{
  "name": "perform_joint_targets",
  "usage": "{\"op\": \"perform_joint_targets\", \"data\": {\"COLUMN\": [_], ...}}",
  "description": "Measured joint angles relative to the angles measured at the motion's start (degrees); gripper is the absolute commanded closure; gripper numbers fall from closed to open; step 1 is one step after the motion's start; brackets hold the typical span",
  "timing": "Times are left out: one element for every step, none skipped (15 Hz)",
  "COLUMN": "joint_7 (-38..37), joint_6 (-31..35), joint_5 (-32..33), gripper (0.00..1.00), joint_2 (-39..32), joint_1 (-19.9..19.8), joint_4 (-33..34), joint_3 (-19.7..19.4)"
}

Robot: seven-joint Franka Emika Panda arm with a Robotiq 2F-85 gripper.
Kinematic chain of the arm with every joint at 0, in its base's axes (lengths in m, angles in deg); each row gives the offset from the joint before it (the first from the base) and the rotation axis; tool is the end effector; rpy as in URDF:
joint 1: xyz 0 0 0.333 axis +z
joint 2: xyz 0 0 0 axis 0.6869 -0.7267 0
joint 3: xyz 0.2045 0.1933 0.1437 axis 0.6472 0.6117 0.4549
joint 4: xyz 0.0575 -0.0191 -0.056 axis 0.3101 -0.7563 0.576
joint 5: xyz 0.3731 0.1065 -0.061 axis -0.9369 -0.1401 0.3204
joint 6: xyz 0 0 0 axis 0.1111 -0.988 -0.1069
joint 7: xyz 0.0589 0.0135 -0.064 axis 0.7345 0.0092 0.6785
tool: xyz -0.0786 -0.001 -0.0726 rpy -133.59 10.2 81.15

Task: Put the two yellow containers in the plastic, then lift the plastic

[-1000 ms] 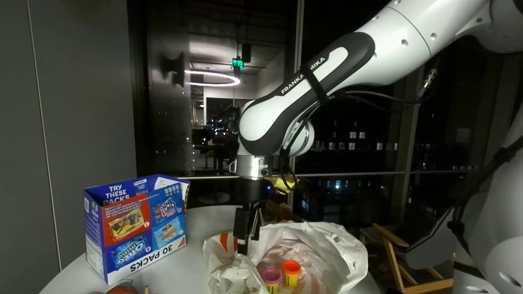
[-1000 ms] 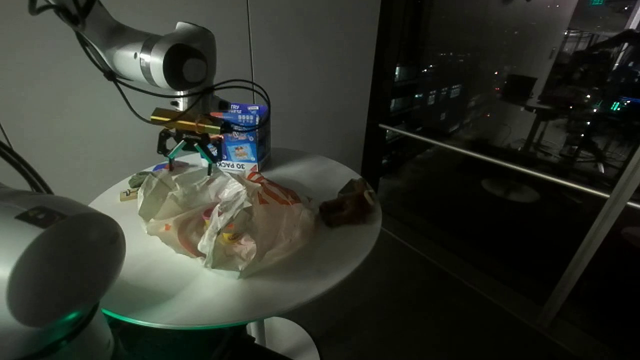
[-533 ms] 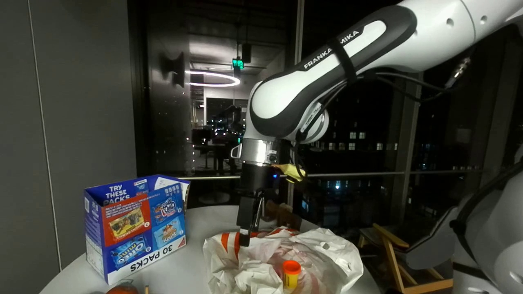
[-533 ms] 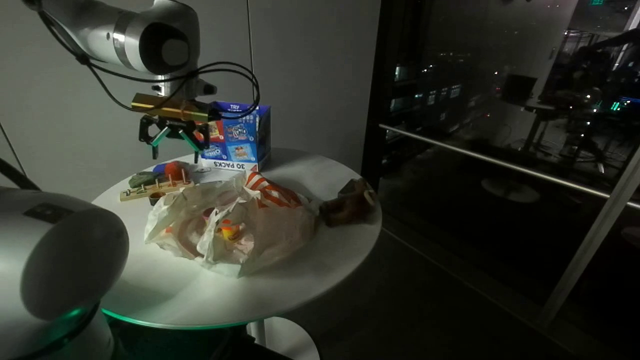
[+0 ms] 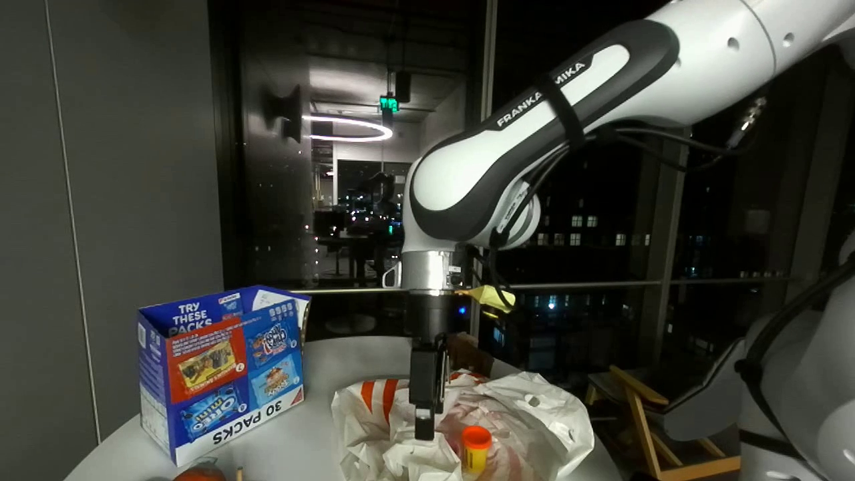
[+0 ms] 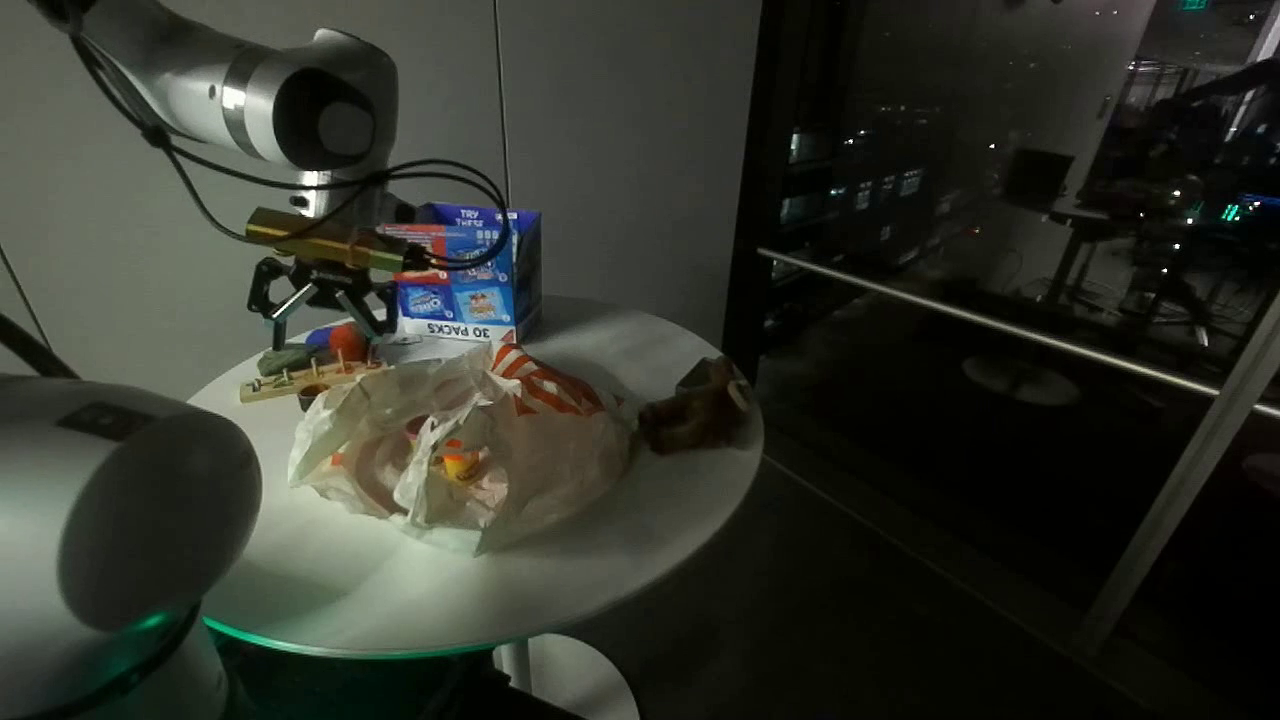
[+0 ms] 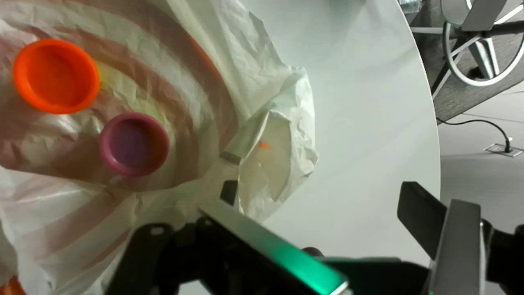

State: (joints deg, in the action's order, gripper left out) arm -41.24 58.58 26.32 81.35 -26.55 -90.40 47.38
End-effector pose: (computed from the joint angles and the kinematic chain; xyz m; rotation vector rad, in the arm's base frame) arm 0.3623 0.1749 0.3635 -2.7436 -0.9916 0.2048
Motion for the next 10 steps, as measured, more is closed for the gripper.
{"op": "perform_joint_targets", "data": {"joint_7": [-0.56,-1.72,-3.38,-5.32,-7.63,-10.3,-12.3,-12.96,-13.03,-13.03], "joint_6": [0.52,1.22,2.21,3.24,4.29,5.15,5.51,5.82,6.12,6.52], "joint_5": [0.54,1.66,3.45,5.65,8.61,11.8,13.72,14.37,14.39,14.38], "gripper": [0.0,0.0,0.0,0.0,0.0,0.25,0.26,0.32,0.42,0.49], "joint_2": [-1.53,-3.15,-4.83,-6.47,-7.97,-9.29,-10.45,-11.44,-12.2,-12.74], "joint_1": [-0.03,-0.16,-0.37,-0.61,-0.95,-1.31,-1.5,-1.53,-1.53,-1.53], "joint_4": [-0.02,0.01,0.03,0.08,0.16,0.27,0.45,0.7,0.97,1.24], "joint_3": [0.13,0.4,0.81,1.29,1.88,2.5,2.93,3.17,3.32,3.38]}}
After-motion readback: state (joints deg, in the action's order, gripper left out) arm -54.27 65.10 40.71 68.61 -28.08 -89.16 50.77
